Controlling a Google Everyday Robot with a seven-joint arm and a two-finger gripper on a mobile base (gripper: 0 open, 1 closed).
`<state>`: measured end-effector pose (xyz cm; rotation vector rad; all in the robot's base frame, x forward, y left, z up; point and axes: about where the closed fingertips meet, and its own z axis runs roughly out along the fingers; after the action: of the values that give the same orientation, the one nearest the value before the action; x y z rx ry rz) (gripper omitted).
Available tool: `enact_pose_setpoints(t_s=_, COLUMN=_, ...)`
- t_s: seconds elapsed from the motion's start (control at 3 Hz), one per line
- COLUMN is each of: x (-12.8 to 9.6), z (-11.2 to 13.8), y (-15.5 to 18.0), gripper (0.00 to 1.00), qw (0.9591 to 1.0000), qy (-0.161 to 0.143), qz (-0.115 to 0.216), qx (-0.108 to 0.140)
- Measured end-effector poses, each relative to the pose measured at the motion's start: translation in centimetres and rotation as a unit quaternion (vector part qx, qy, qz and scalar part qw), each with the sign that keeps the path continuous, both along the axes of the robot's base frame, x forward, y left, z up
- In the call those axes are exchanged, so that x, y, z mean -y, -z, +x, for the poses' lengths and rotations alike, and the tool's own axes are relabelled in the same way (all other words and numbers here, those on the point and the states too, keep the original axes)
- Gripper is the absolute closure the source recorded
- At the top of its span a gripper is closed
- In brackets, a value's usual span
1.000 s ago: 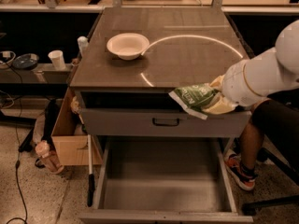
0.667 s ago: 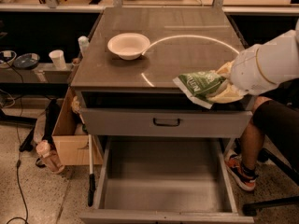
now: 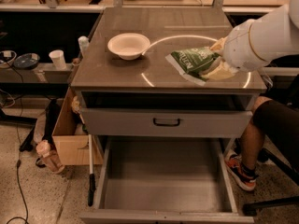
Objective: Pick green jalapeno chip bag from middle drawer and place on counter
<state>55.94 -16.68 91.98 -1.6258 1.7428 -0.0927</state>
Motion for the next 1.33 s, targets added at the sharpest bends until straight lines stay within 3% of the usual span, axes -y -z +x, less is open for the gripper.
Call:
enact_pose_setpoints(t_s=0.33, x=-0.6, z=3.4, y=0.0, gripper=1.00, qw=0.9999, qy=0.004, qz=-0.004, qx=0.012)
enact_pose_setpoints(t_s=1.33, x=-1.1, z=10.1, y=3.8, gripper=1.00, qw=0.9993, qy=0.018, qz=-0.034, qx=0.001)
